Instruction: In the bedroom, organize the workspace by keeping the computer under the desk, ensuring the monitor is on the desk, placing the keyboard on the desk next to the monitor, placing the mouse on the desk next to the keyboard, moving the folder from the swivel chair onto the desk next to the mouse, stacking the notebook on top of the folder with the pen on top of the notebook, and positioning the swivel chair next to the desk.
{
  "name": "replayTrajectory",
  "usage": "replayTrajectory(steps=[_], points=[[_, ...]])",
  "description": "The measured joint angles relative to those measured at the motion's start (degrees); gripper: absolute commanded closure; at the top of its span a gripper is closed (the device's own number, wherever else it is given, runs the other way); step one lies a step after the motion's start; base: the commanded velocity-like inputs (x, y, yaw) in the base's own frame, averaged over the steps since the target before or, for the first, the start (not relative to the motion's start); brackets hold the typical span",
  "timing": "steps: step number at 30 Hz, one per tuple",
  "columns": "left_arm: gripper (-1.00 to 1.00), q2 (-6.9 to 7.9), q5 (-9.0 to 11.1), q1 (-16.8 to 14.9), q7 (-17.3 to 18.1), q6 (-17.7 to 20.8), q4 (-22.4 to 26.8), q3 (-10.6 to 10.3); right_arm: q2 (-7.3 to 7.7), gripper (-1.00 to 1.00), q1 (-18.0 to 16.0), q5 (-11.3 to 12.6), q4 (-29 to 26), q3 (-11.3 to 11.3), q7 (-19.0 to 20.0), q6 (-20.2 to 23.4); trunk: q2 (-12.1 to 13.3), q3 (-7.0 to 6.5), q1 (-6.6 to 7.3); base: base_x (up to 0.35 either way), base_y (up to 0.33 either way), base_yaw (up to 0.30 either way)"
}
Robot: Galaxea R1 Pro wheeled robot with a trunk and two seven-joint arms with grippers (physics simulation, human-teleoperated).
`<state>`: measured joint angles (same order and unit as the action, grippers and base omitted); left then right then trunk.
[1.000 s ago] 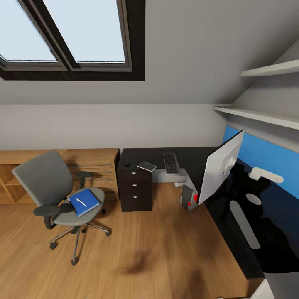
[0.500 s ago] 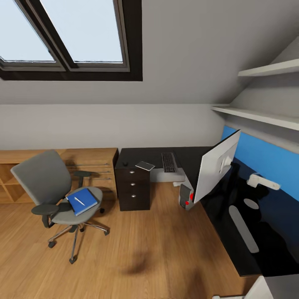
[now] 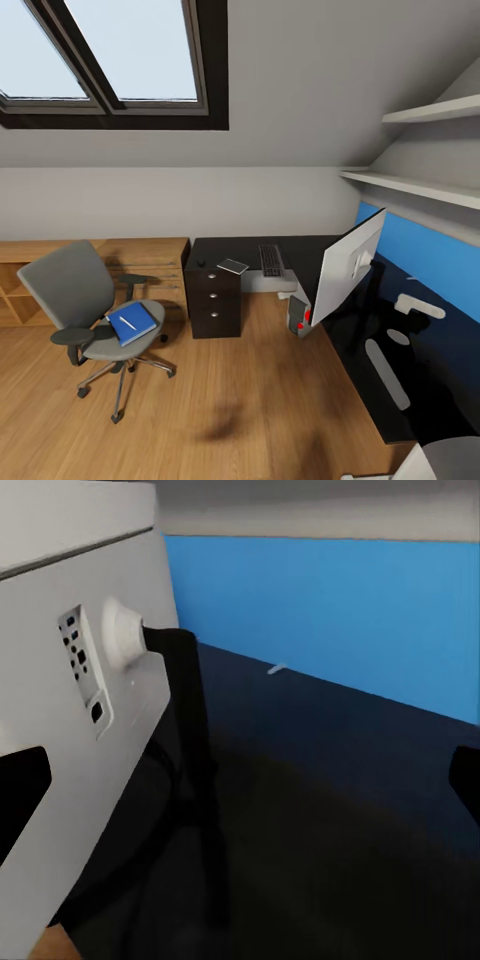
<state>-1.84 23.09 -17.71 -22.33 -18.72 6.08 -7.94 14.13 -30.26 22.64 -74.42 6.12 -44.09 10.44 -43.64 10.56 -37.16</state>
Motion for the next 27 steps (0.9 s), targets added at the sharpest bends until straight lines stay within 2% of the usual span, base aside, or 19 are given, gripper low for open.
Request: replayTrajectory(steps=[2,3,4,7,8,14,17,19,21,22,25,27], points=[[-1.0,0.0,0.0,0.0,0.0,0.0,0.0,0.0,0.18,-1.0,0.0,-0.1,2.2,-0.1,4.9,-1.3,0.0,0.0,0.0,0.0,0.0,0.0],[-1.0,0.0,0.0,0.0,0.0,0.0,0.0,0.0,0.19,-1.0,0.0,-0.1,2.5,-0.1,5.2,-1.4,0.0,0.0,0.0,0.0,0.0,0.0],[-1.0,0.0,0.0,0.0,0.0,0.0,0.0,0.0,0.34,-1.0,0.0,-1.1,7.7,-0.1,7.2,-7.3,0.0,0.01,0.0,0.0,0.0,0.0],[-1.0,0.0,0.0,0.0,0.0,0.0,-0.1,0.0,0.48,-1.0,0.0,-2.1,9.4,-0.1,8.6,-8.4,0.0,0.0,0.0,0.0,0.0,0.0],[-1.0,0.0,0.0,0.0,0.0,0.0,-0.1,0.0,0.59,-1.0,0.0,-4.2,11.5,-0.1,11.8,-10.5,0.0,0.0,0.0,0.0,0.0,0.0],[-1.0,0.0,0.0,0.0,0.0,0.0,-0.1,0.0,0.61,-1.0,0.0,-8.7,16.8,0.0,16.5,-16.1,0.0,0.0,0.0,0.0,0.0,0.0],[-1.0,0.0,0.0,0.0,0.0,0.0,-0.1,0.0,0.5,-1.0,0.0,-13.5,21.3,0.1,19.2,-21.1,0.0,0.0,0.0,0.0,0.0,0.0],[-1.0,-0.05,-0.1,0.0,0.0,0.1,-0.1,0.0,0.43,-1.0,0.0,-15.6,23.6,0.1,20.1,-23.6,0.0,0.0,0.0,0.0,0.0,0.0],[-1.0,-0.14,-0.2,0.0,0.1,0.1,-0.1,-0.1,0.41,-1.0,0.0,-16.4,25.4,0.1,20.7,-24.7,0.0,0.0,0.0,0.0,0.0,0.0],[-1.0,-0.45,-0.7,0.0,0.1,0.1,0.0,-0.7,0.39,-1.0,0.0,-16.8,28.9,-0.1,22.4,-25.8,0.0,0.01,0.0,0.0,0.0,0.0],[-1.0,-1.2,-1.6,0.0,0.1,0.2,0.2,-1.8,0.46,-1.0,-0.2,-17.0,32.8,-0.3,25.5,-26.4,0.0,0.0,0.0,0.0,0.0,0.0],[-1.0,-2.36,-2.3,0.0,0.0,0.3,1.4,-2.8,0.71,-1.0,-0.7,-16.5,36.8,-1.1,29.6,-26.7,0.0,0.0,0.0,0.0,0.0,0.0]])
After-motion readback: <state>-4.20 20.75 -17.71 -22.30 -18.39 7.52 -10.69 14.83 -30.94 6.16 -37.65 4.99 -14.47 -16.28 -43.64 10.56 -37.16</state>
